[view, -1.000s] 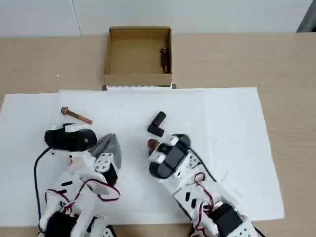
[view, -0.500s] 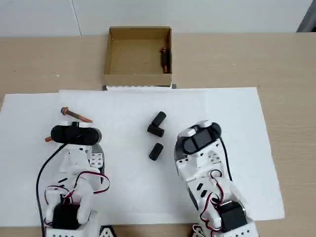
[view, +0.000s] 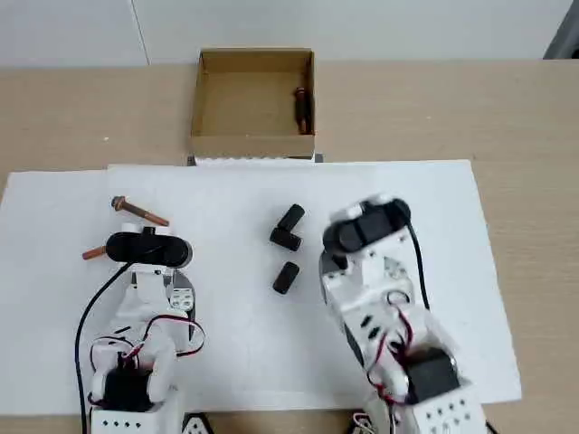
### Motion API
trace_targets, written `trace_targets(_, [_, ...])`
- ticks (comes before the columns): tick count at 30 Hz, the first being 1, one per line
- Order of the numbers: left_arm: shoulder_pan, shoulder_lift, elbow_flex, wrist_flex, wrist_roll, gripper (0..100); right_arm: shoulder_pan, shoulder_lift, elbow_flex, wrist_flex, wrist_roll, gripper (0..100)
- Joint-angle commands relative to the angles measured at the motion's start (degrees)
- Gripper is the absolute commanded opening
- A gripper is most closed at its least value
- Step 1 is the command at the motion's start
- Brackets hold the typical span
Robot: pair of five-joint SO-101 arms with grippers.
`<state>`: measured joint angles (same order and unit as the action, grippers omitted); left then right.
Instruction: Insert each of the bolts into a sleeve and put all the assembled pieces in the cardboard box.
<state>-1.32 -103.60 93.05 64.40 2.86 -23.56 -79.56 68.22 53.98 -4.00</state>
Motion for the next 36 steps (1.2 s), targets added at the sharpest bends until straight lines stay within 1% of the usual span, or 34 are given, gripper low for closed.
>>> trace_targets(1, [-0.26,-0.53,-0.31,-1.32,-0.53,0,0.40,12.44,-9.93,-6.90,-0.53,0.2])
trace_targets(8, [0.09,-0.53,-0.31,-1.32,-0.53,0,0.40,33.01,-21.71,-20.35,-0.09,0.2])
trace_targets(16, [0.00,-0.53,-0.31,-1.32,-0.53,0,0.48,53.85,-37.71,-28.09,0.00,0.2])
trace_targets(21, [-0.09,-0.53,-0.31,-1.32,-0.53,0,1.63,68.00,-50.37,-32.84,4.31,0.3])
trace_targets(25, [0.00,-0.53,-0.31,-1.32,-0.53,0,2.68,78.99,-61.63,-34.86,4.84,0.3])
trace_targets(34, [-0.09,-0.53,-0.31,-1.32,-0.53,0,3.30,104.22,-86.68,-34.95,5.10,0.3])
trace_targets(36, [-0.18,-0.53,-0.31,-1.32,-0.53,0,3.30,109.58,-91.87,-34.86,7.38,0.4])
